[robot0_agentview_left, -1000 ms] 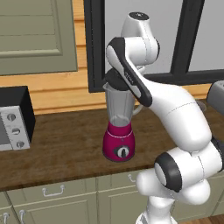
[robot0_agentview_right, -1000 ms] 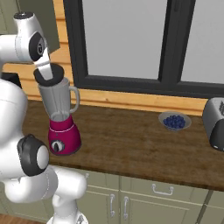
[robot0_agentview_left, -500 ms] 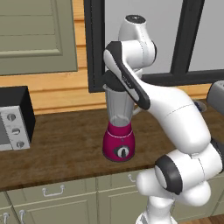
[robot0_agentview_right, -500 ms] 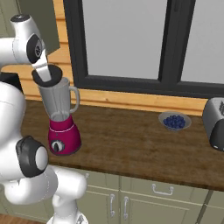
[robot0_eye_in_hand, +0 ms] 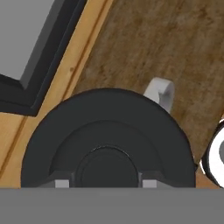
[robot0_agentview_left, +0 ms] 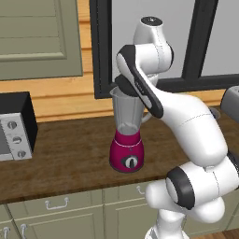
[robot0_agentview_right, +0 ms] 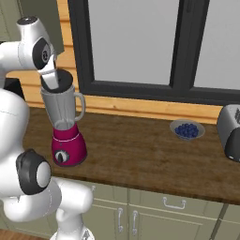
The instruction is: Close the lid blender by securely placing the lid on top.
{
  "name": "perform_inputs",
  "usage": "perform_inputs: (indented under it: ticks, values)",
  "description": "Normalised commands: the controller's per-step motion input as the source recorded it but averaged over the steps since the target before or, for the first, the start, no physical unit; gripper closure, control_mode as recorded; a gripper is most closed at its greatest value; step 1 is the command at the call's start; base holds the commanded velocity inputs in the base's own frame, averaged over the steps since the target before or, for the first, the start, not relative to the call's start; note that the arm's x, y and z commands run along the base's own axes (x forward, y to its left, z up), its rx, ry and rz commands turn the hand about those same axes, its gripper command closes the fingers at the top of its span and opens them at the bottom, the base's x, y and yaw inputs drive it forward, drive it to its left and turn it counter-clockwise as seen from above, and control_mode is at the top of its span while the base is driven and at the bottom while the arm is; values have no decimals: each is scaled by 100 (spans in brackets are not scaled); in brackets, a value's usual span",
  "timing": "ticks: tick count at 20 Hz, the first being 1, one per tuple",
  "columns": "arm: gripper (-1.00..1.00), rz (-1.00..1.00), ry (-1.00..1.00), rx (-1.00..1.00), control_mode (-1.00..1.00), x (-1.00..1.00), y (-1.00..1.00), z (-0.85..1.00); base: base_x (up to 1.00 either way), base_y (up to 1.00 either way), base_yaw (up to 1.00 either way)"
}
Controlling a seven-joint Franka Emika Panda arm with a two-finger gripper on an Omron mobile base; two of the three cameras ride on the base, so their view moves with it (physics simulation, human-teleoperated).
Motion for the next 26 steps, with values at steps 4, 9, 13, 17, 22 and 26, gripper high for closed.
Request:
perform_inputs:
  ticks: [4,9,13,17,22,26]
  values:
    - [100,-4,14,9,-100,-10,3,-1,0,0,0]
    - [100,0,8,8,-100,-11,6,-17,0,0,0]
    - [100,0,4,8,-100,0,1,-24,0,0,0]
    - [100,0,2,12,-100,0,0,-17,0,0,0]
    - [100,5,2,18,-100,-8,0,-4,0,0,0]
    - [100,19,0,19,-100,-19,0,-12,0,0,0]
